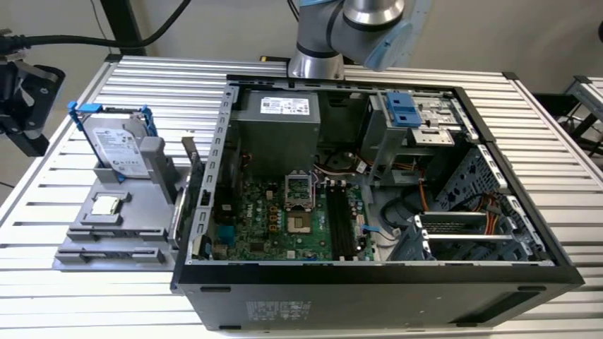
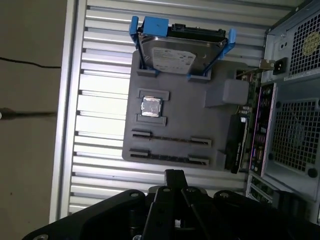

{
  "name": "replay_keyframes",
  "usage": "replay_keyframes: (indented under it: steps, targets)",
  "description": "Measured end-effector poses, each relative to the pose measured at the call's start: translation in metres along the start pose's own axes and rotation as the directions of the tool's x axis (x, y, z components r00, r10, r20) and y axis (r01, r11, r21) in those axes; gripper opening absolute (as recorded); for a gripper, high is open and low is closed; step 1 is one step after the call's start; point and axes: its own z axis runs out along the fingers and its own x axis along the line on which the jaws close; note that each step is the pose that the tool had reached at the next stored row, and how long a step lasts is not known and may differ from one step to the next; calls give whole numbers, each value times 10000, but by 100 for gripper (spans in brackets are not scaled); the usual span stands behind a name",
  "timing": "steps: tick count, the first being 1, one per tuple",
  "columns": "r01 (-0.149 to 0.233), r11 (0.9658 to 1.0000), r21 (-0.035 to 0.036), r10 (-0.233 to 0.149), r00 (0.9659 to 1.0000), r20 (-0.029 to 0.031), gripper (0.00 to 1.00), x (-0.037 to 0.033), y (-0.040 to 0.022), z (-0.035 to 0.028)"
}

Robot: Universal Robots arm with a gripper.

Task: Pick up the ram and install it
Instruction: 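Reach for the ram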

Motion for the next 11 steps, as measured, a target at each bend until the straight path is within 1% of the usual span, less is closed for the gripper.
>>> replay_keyframes:
  steps: [2, 5, 8, 11]
  targets:
    - [260, 9997, -1, -260, 9997, -13, 0, 1, 3, 0]
    - [673, 9977, -5, -673, 9977, -34, 0, 1, 6, 0]
    - [1099, 9939, -10, -1100, 9939, -55, 0, 2, 9, 0]
    - [1527, 9883, -16, -1527, 9882, -76, 0, 2, 12, 0]
